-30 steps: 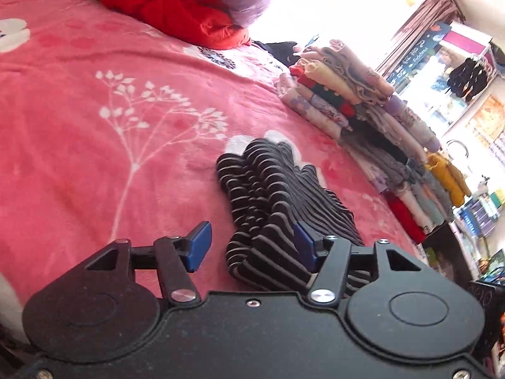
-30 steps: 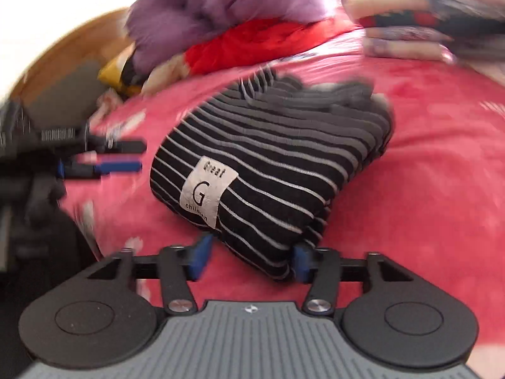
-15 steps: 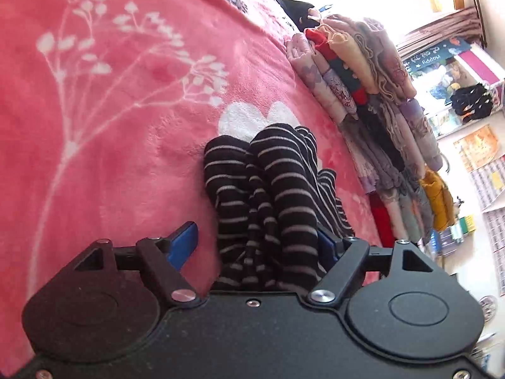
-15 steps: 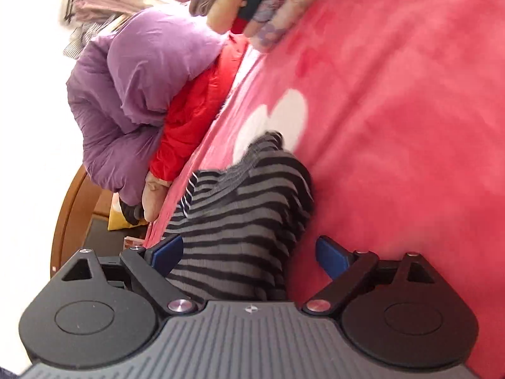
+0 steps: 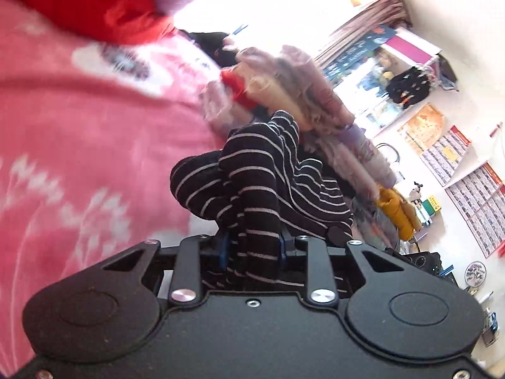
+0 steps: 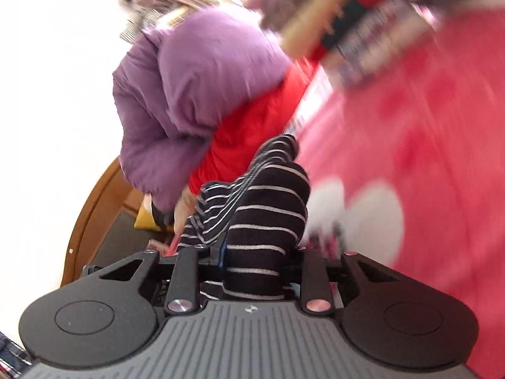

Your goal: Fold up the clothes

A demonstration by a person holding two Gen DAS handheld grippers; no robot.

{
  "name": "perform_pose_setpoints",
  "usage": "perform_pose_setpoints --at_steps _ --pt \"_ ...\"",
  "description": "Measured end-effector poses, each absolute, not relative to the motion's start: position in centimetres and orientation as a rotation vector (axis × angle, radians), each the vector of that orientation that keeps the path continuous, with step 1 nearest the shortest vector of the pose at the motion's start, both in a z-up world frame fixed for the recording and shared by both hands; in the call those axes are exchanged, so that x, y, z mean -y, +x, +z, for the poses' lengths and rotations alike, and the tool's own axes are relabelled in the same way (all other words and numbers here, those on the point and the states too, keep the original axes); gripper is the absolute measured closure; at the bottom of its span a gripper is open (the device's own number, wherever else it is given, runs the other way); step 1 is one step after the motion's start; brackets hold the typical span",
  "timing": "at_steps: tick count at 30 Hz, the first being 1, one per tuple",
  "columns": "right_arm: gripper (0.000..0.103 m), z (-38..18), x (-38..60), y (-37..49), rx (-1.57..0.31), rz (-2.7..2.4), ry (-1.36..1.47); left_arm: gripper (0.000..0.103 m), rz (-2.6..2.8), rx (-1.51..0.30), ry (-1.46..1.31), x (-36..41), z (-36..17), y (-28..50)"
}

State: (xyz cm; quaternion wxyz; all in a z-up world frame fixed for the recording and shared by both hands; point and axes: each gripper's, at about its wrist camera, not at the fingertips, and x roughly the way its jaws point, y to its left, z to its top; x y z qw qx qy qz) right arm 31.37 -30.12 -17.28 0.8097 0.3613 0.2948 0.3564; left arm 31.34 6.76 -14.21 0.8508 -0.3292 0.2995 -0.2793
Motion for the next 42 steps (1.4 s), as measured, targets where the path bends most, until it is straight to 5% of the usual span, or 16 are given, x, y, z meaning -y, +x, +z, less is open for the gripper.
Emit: perform_pose_setpoints --at_steps 6,14,16,18,21,24,29,32,33,36,42 --pt "0.076 -13.7 29.0 34.5 -0.439 0.723 0.580 0.078 -0.598 -0.474 -0.561 -6.0 -12.3 34.2" --pt "0.076 -14.2 27.0 38.6 -0.356 0.629 0.445 0.076 -0.529 -0.503 -0.485 -5.4 -14.4 37.2" --pt "0.076 -14.5 26.2 39.3 -0.387 0.609 0.400 0.060 -0.491 -0.564 -0.461 -5.3 -15.0 37.8" --pt "0.068 -15.6 26.1 40.0 -0.471 0.582 0.385 0.042 -0.451 -0.586 -0.446 -5.4 -15.1 37.8" --pt "0.043 -16.6 26.0 40.7 -0.562 0.521 0.385 0.041 -0.401 -0.568 -0.436 -6.0 -14.4 37.6" --pt "0.031 -16.4 26.4 40.4 -0.551 0.489 0.392 0.039 -0.385 -0.538 -0.459 -6.6 -13.7 37.4" --pt "0.032 -16.4 27.4 40.5 -0.530 0.505 0.442 0.039 -0.386 -0.538 -0.464 -6.5 -14.0 37.8" --pt "0.042 -16.8 27.3 40.7 -0.534 0.534 0.451 0.049 -0.412 -0.555 -0.441 -5.7 -14.5 38.0" --pt "0.050 -16.8 27.1 40.7 -0.535 0.545 0.447 0.066 -0.422 -0.556 -0.420 -5.3 -14.7 37.9" --pt "0.070 -16.8 26.7 40.4 -0.531 0.559 0.438 0.086 -0.457 -0.555 -0.404 -5.0 -14.7 37.5" --pt "0.076 -16.2 27.6 38.7 -0.496 0.633 0.504 0.088 -0.560 -0.514 -0.429 -5.5 -13.5 33.8"
